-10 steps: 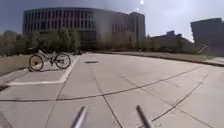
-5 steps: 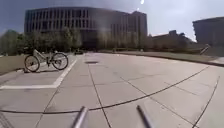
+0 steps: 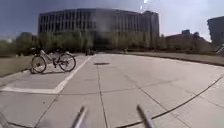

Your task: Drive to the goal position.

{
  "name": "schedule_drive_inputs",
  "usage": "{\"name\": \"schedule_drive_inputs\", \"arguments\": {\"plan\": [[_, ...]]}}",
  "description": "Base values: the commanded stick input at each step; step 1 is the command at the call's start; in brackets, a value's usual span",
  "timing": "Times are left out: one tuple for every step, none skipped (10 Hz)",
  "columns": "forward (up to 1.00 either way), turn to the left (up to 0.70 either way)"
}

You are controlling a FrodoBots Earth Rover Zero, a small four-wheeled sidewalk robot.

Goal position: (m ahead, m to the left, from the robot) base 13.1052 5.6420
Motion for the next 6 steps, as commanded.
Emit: {"name": "schedule_drive_inputs", "arguments": {"plan": [[0.7,0.0],[0.7,0.0],[0.7,0.0],[0.7,0.0],[0.7,0.0],[0.7,0.0]]}}
